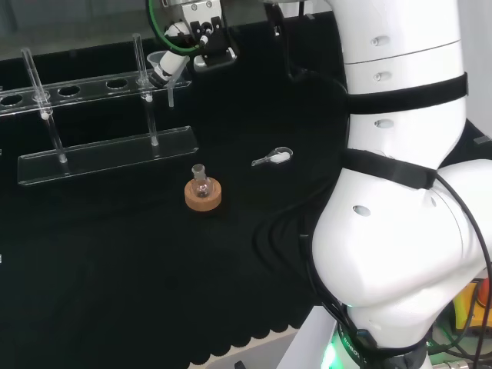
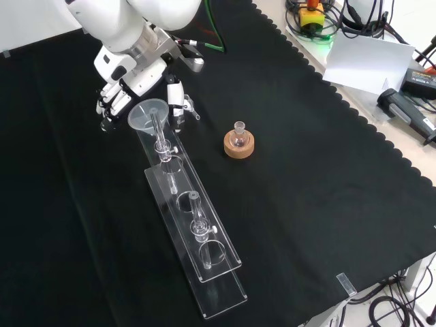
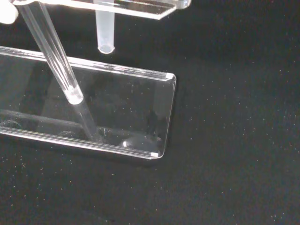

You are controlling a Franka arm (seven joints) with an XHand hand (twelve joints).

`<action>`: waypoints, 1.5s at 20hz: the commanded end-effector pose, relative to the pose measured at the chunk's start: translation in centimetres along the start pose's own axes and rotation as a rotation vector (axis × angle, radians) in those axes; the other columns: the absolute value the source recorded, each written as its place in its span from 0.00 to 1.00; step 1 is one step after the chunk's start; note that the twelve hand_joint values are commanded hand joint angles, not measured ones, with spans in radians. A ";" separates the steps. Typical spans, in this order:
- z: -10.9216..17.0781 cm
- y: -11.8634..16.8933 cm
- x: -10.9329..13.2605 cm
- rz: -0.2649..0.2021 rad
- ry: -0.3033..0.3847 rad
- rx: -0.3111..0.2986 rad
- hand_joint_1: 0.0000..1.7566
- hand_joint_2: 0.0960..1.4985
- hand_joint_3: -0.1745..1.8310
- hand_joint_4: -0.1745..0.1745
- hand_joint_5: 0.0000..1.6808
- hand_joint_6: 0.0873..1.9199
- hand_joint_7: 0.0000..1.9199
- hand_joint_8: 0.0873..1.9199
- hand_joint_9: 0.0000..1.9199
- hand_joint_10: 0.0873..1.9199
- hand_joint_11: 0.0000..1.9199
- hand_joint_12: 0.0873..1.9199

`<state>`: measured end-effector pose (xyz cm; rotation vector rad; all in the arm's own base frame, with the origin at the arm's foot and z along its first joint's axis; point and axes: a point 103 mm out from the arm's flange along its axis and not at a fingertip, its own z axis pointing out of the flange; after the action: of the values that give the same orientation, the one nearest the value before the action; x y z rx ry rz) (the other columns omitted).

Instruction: Pick up the funnel from the transparent funnel stand.

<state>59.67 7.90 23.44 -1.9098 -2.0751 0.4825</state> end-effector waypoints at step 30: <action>-3.9 -2.7 -1.6 -0.004 0.097 -0.287 0.42 0.43 0.18 0.72 0.48 0.32 0.62 0.26 0.45 0.14 0.00 0.54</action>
<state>59.38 6.75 27.27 -2.0457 -2.1389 0.0701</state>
